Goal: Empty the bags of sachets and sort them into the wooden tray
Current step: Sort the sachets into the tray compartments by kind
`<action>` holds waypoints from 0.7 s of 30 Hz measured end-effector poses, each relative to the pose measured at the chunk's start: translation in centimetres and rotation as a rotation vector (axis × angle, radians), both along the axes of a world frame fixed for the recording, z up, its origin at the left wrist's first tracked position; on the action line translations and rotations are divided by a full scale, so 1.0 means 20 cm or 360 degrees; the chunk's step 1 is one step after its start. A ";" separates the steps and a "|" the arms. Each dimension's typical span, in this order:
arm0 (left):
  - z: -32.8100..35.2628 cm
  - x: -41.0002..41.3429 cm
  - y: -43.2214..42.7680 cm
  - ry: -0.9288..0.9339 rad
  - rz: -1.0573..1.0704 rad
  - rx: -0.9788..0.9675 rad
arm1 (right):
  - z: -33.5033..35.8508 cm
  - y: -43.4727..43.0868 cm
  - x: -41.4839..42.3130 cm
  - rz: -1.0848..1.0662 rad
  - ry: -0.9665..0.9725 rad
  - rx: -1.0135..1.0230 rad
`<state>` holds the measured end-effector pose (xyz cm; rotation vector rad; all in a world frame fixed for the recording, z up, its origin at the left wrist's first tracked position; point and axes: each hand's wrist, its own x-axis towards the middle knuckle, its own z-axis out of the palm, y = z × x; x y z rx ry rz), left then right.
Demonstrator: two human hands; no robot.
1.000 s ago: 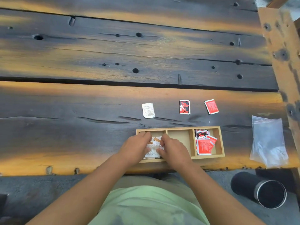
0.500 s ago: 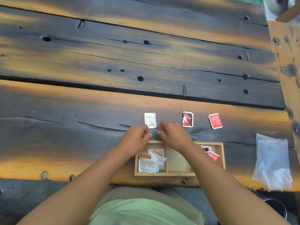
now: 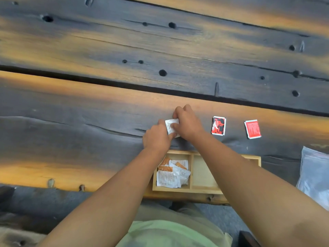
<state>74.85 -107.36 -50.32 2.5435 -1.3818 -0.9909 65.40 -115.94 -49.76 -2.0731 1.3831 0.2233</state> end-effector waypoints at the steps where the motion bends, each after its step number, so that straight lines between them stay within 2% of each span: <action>1: 0.00 0.00 0.01 -0.0026 -0.0009 -0.0015 | 0.00 0.01 0.00 -0.0030 -0.0020 -0.0004; 8: 0.01 0.00 0.04 0.0092 0.0071 -0.0079 | -0.01 0.07 -0.09 -0.0535 -0.0351 0.0102; 13: 0.02 0.02 0.07 0.0280 0.0172 -0.0156 | 0.03 0.11 -0.14 -0.0559 -0.0462 0.0338; 18: 0.09 0.02 0.10 0.0704 0.0277 -0.0294 | 0.16 0.18 -0.19 -0.0950 -0.0849 0.0565; 21: 0.15 0.02 0.15 0.0874 0.0337 -0.0377 | 0.24 0.27 -0.23 -0.1073 -0.0957 0.0672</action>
